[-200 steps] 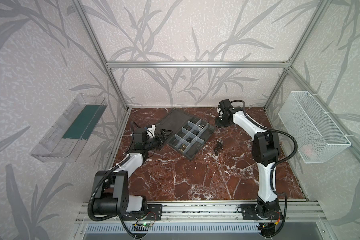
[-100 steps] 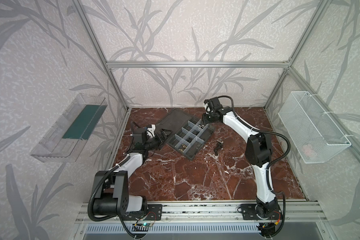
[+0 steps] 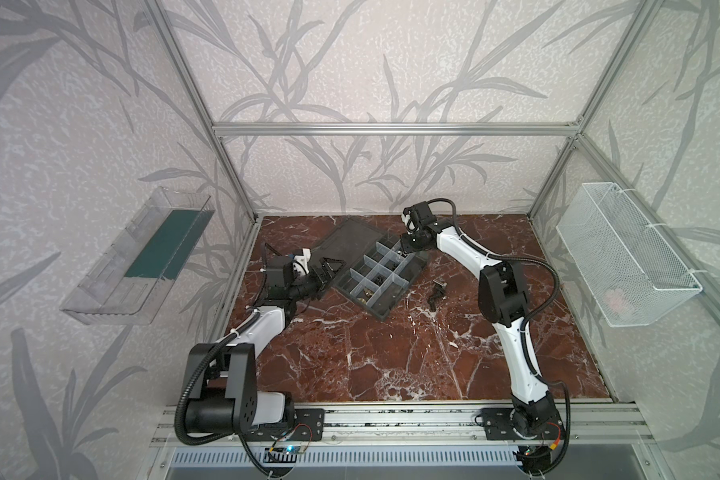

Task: Sort the screws and nuts into containers
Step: 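Open the right gripper to drop the silver hex nut in, then move the right gripper back toward the hex bolts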

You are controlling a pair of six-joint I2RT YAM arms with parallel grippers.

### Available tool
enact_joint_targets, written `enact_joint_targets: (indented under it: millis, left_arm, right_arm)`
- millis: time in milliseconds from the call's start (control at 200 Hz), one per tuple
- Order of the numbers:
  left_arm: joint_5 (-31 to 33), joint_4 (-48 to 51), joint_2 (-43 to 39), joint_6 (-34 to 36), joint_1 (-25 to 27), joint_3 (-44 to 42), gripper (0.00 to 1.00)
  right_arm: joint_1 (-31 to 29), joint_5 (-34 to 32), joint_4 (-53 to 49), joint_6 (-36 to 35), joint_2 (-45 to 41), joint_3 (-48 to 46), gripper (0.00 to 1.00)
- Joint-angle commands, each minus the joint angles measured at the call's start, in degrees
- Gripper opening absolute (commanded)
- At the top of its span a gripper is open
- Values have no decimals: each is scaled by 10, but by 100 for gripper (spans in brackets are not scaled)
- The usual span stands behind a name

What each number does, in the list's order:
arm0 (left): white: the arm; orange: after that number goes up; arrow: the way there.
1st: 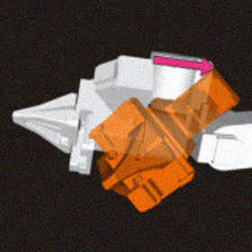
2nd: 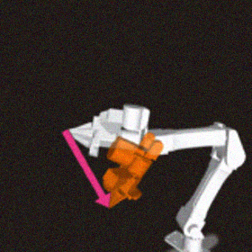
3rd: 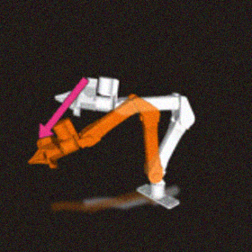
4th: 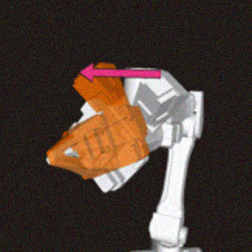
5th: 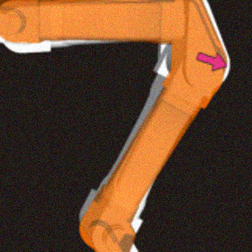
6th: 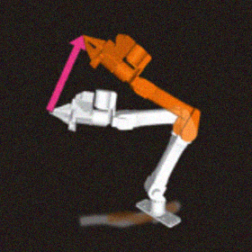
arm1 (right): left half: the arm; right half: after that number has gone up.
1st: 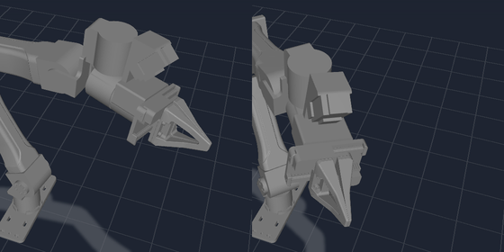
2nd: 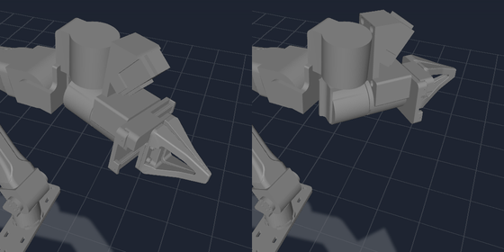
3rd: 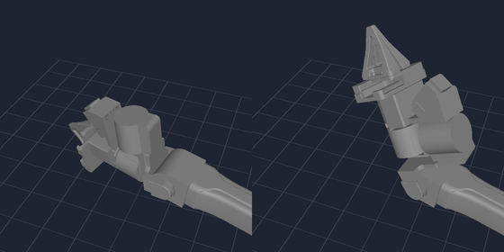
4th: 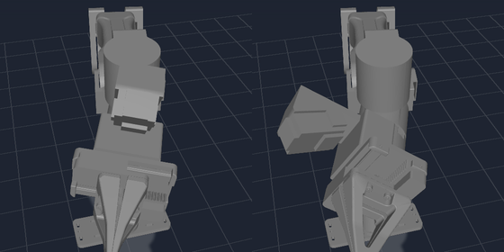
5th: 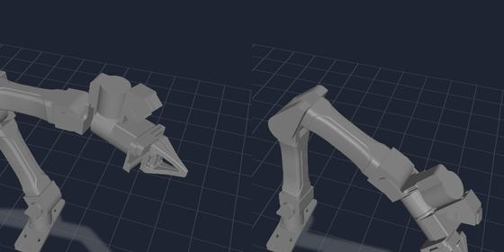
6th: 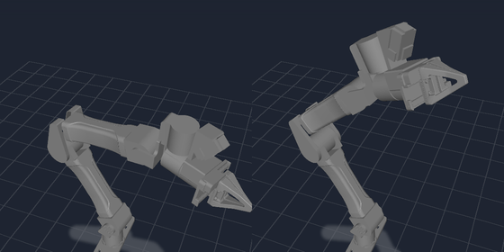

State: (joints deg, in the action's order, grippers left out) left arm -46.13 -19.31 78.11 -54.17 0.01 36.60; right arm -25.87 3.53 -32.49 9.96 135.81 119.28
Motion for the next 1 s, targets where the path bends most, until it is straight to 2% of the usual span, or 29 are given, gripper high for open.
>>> enact_joint_targets:
  millis: [0,60,190,265,440,575,775,995]
  left_arm:
    - [0,-5,-14,1,0,0,99]
    - [0,-6,-14,2,-1,1,100]
    - [-1,-7,-11,2,-1,0,100]
    - [-2,-7,-11,1,-1,0,100]
    - [-2,-10,-11,0,-1,-2,99]
    - [-2,-9,-10,0,-1,0,99]
    - [0,-11,-7,-1,0,1,100]
    - [0,-8,-3,-3,-1,8,99]
  right_arm:
    - [1,5,-2,-11,11,21,13]
    - [2,5,-5,-10,14,24,18]
    - [0,4,-17,-12,18,33,37]
    - [0,2,-26,-13,20,41,43]
    - [0,2,-58,-24,-1,53,48]
    - [0,-10,-89,-35,-59,34,49]
    - [0,-37,-111,-38,-186,-94,51]
    - [-1,-36,-134,24,-308,-289,51]
